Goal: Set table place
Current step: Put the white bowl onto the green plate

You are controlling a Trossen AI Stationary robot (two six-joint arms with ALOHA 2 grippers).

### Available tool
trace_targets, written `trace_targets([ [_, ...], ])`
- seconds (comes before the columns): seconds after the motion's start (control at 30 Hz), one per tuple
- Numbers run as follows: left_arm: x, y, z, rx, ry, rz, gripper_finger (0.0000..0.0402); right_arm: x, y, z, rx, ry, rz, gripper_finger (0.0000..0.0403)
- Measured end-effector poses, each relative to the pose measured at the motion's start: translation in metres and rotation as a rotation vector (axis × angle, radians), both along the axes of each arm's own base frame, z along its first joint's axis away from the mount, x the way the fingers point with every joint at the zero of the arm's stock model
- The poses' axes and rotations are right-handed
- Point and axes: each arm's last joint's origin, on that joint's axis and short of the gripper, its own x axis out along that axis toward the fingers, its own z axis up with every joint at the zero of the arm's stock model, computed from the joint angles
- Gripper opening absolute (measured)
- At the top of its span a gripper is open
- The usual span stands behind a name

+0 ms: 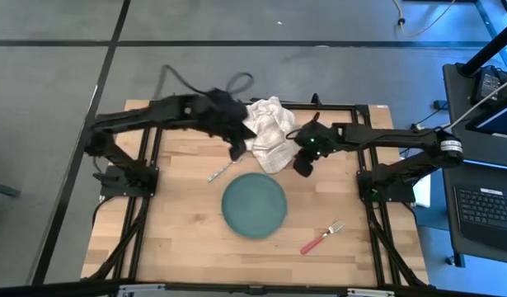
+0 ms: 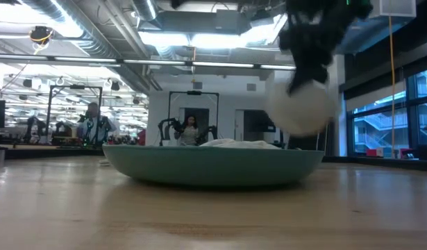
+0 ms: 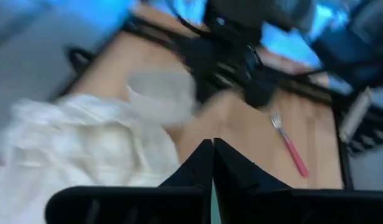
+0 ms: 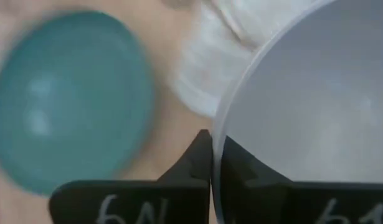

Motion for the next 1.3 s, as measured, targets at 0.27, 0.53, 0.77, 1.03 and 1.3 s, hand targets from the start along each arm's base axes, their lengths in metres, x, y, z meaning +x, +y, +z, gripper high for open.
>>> trace_targets([
  [0.27,-0.056,-0.003,0.040,0.109,-0.122,0.158,0.0001,0.029,0.060,0.060,-0.385,-0.182,0.606,0.0007],
  [0.53,-0.069,-0.005,0.043,0.109,-0.114,0.158,0.0002,0.057,0.094,0.047,-0.499,-0.167,0.877,0.0006],
  [0.77,-0.069,-0.005,0.033,0.100,-0.009,0.153,0.0006,0.084,0.110,0.000,-0.383,-0.074,1.019,0.0006],
  [1.03,-0.070,-0.005,0.029,0.099,0.027,0.152,0.0002,0.102,0.125,-0.054,-0.355,0.097,1.067,0.0006],
  [1.3,-0.071,-0.003,0.029,0.139,0.041,0.211,0.0006,0.100,0.158,-0.082,-0.359,0.178,1.158,0.0006],
])
